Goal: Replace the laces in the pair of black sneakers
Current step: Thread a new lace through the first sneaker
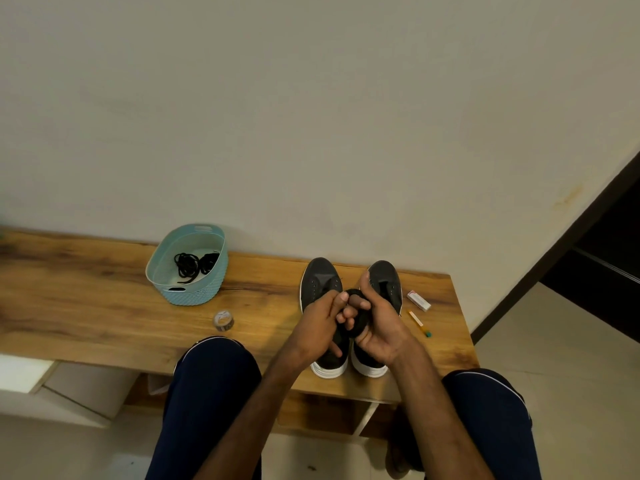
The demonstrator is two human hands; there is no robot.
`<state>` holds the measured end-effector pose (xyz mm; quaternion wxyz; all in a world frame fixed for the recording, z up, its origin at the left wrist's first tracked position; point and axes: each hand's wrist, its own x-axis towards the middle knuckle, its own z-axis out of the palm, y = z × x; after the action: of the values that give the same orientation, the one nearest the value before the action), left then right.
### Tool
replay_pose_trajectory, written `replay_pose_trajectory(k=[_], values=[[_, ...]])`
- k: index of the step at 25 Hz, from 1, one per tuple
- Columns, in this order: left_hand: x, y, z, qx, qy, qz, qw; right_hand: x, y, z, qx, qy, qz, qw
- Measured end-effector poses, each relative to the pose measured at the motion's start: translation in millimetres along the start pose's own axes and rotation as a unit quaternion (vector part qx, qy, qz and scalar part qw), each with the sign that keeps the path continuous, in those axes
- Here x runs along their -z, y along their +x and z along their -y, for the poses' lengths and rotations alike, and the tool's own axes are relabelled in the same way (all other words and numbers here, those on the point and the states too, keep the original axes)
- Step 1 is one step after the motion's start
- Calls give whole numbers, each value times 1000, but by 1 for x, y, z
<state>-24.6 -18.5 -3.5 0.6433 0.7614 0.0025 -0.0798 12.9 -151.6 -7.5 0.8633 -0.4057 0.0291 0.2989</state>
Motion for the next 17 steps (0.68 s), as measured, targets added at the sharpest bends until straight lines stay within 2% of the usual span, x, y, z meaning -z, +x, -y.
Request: replay_pose_trajectory(k=[2,3,7,9,12,14,17], values=[[6,-4,-5,-4,-57,0,998,9,-3,5,-33,46,143,988],[10,-7,-6,-13,-62,11,998,12,-4,4,-32,39,178,983],[23,-1,0,-34,27,54,998,6,-3,-5,2,-60,153,986],[26,3,4,-29,52,61,996,7,-4,-6,-6,-67,125,990],[33,3,7,-23,36,110,993,9,-8,4,-63,-32,166,984],[38,-1,5,-20,17,145,989,6,-12,13,-72,-53,197,976],[40,-1,1,-34,35,133,990,-4,-14,8,-50,-114,140,982]])
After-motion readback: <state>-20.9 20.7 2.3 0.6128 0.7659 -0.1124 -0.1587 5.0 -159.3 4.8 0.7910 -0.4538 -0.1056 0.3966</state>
